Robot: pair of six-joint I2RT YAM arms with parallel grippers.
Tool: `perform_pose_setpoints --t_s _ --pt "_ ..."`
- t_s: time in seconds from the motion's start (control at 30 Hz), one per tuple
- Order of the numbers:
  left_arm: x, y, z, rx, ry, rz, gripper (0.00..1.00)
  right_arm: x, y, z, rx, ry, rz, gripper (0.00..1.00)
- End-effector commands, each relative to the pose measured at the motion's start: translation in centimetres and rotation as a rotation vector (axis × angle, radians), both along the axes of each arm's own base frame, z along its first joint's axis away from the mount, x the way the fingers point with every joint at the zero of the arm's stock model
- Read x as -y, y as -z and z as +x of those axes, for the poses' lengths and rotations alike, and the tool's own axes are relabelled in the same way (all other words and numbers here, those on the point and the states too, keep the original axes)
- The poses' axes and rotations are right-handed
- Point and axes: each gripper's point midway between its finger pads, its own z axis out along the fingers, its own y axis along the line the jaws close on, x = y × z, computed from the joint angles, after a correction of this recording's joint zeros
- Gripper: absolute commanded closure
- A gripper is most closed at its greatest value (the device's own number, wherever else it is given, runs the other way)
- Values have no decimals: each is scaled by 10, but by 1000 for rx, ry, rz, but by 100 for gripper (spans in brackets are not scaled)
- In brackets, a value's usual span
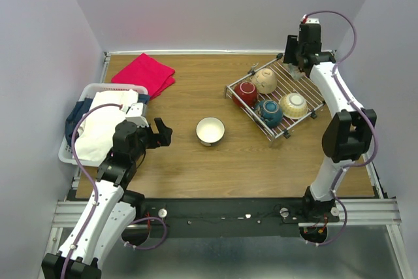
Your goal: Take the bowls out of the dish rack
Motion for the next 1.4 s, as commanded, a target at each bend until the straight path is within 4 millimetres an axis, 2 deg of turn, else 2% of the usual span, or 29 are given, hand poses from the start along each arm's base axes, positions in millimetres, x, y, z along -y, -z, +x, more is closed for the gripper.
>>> perform_pose_setpoints --t_s 0.0,0.17,0.23,0.3,0.33,0.4,0.47,0.53,0.57,0.67,0.7,0.77,0.8,1.03,1.07,1.1,1.13,1.17,1.23,1.27,1.33,1.37 --pt "0 -6 4 22 -7 -1 1 -30 -54 -4 168 -68 179 67" --pt "9 -21 14 44 10 -46 1 -53 -71 -17 210 -144 312 67" --pt "14 -26 17 49 22 -68 1 -57 -71 -21 210 -154 339 67" --pt "20 -34 25 62 29 -99 1 -69 -81 -28 226 -202 390 67" --pt "22 -37 28 66 36 -110 1 -71 -78 -31 219 -210 407 67" --pt "31 -47 36 78 57 -147 1 -79 -87 -38 240 -243 450 67" --pt "40 -56 46 84 81 -173 1 -83 -85 -44 233 -250 483 67" --pt "47 -63 52 86 99 -190 1 -91 -93 -51 247 -284 522 67" --pt "56 -68 59 90 119 -195 1 -95 -87 -55 232 -288 554 67" --pt "77 -74 71 88 170 -204 1 -109 -88 -66 231 -334 640 67" --pt "84 -84 75 104 191 -216 1 -113 -91 -69 236 -357 668 67" --pt "99 -88 86 105 214 -249 1 -121 -96 -76 240 -382 726 67" --pt "108 -96 88 117 237 -268 1 -126 -93 -80 231 -402 750 67" --pt "157 -116 114 116 316 -421 1 -145 -103 -103 230 -484 892 67" --pt "165 -110 120 101 323 -426 1 -147 -105 -106 227 -490 915 67" --pt "172 -119 123 113 336 -438 1 -150 -108 -109 232 -509 928 67" --pt "181 -120 124 107 351 -448 1 -150 -109 -113 232 -512 939 67" --pt "190 -111 129 86 363 -454 1 -152 -110 -116 231 -517 954 67" --pt "202 -117 134 79 377 -494 1 -154 -117 -122 242 -537 971 67" --pt "212 -109 139 62 387 -503 1 -155 -115 -124 234 -537 982 67" --pt "223 -112 143 44 401 -544 1 -156 -116 -129 231 -547 996 67" --pt "231 -104 147 24 407 -553 1 -156 -117 -132 231 -549 1003 67"
